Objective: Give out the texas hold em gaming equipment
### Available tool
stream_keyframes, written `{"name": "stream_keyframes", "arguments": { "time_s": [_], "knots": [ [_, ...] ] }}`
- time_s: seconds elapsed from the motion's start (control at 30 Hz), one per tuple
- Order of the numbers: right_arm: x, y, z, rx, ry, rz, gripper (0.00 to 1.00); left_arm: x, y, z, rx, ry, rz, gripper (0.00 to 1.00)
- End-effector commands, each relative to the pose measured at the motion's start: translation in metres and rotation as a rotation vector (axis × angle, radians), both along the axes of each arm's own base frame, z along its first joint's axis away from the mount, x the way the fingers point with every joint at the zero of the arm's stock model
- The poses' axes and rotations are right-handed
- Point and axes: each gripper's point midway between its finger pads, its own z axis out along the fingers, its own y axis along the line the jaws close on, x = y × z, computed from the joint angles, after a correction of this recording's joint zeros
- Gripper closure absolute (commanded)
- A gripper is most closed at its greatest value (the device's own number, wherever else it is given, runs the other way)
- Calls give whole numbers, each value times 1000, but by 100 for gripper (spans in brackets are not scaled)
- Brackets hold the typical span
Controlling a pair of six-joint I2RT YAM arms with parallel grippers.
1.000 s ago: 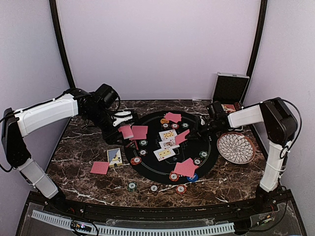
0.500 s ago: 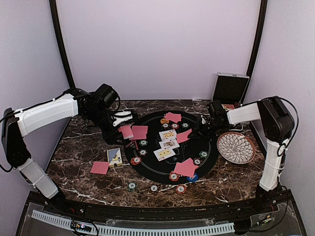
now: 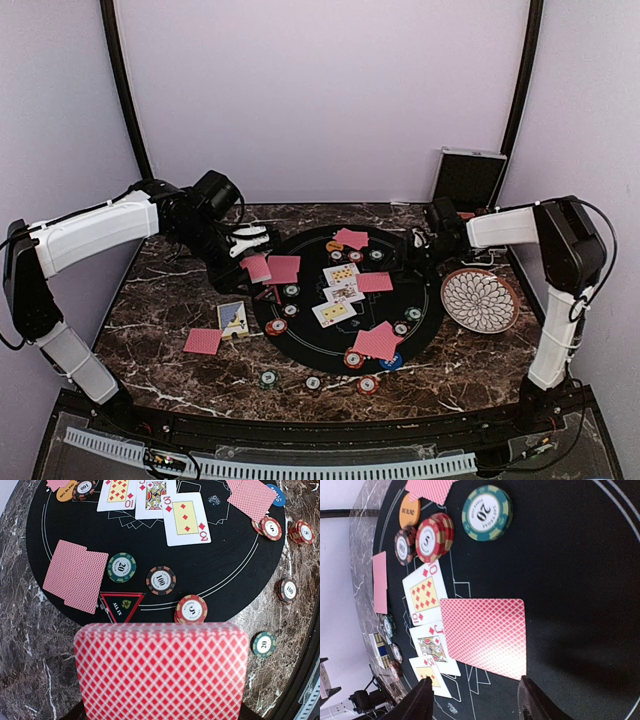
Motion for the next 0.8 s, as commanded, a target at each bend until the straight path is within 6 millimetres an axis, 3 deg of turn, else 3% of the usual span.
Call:
{"name": "stream_keyframes", "arguments": {
  "time_s": [0.0, 0.2, 0.43, 0.6, 0.77],
  "knots": [
    [13, 14, 64, 17, -154, -4, 39, 2, -3, 12, -22, -8, -6, 100],
    [-18, 90, 109, 163, -218, 136, 27, 1, -4, 12, -24, -8, -8, 100],
    [-66, 176, 133, 386, -184, 282, 21, 1, -7, 16, -43, 1, -6, 100],
    [-90, 212, 150, 513, -164, 342, 20, 2, -10, 19, -57, 7, -4, 100],
    [-102, 234, 154, 577, -140, 376, 20, 2, -12, 20, -67, 9, 0, 100]
  ]
}}
